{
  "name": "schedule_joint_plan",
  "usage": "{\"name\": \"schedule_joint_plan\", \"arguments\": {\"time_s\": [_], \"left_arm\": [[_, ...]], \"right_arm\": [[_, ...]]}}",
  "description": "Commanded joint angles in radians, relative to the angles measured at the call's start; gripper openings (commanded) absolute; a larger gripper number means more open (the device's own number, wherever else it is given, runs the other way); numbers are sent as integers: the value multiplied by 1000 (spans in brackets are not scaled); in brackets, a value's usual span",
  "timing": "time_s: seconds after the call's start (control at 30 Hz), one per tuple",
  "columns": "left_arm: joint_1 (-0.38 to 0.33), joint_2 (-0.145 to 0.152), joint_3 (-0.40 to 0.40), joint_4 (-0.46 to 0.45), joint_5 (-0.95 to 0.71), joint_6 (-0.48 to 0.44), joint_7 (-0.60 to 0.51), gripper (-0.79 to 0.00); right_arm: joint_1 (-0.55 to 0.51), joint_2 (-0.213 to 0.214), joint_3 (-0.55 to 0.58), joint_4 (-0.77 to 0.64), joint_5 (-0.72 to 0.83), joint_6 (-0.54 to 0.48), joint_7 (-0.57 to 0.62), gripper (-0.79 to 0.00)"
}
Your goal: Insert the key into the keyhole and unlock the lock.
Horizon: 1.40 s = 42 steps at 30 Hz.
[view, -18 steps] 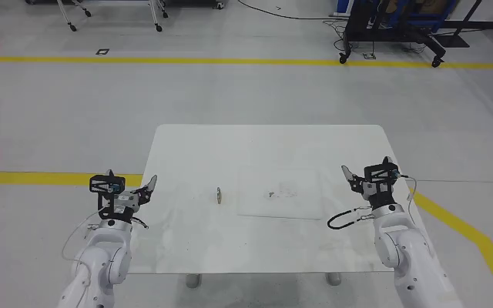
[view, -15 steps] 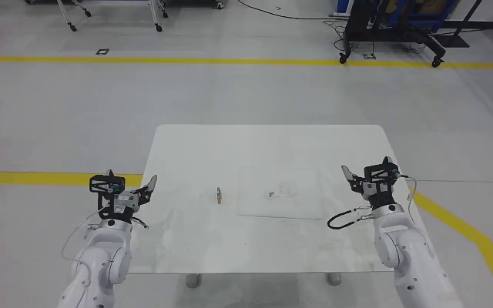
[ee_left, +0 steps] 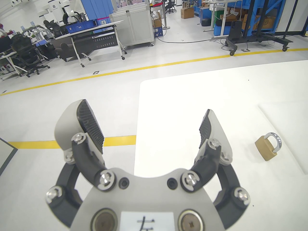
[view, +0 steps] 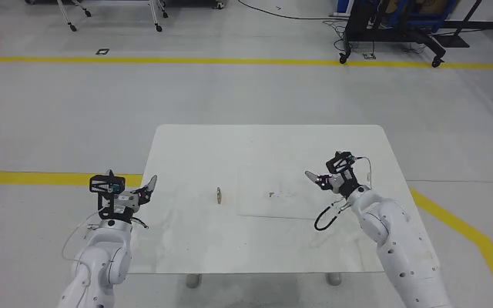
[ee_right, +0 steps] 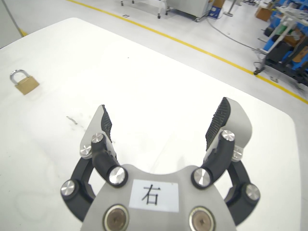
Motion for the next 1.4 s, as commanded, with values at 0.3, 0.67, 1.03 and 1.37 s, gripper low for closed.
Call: {"name": "schedule_joint_plan", "arguments": {"time_s": [0.3, 0.67, 1.03, 1.37], "left_arm": [[0, 0, 0, 0, 0, 0, 0, 0], [0, 0, 0, 0, 0, 0, 0, 0], [0, 0, 0, 0, 0, 0, 0, 0], [0, 0, 0, 0, 0, 0, 0, 0]], "right_arm": [[262, -5, -161, 341, -45, -479, -66, -31], [370, -9, -322, 443, -330, -538, -244, -437], [439, -35, -445, 500, -399, -510, -266, -443], [461, -47, -497, 503, -410, -478, -245, -576]]}}
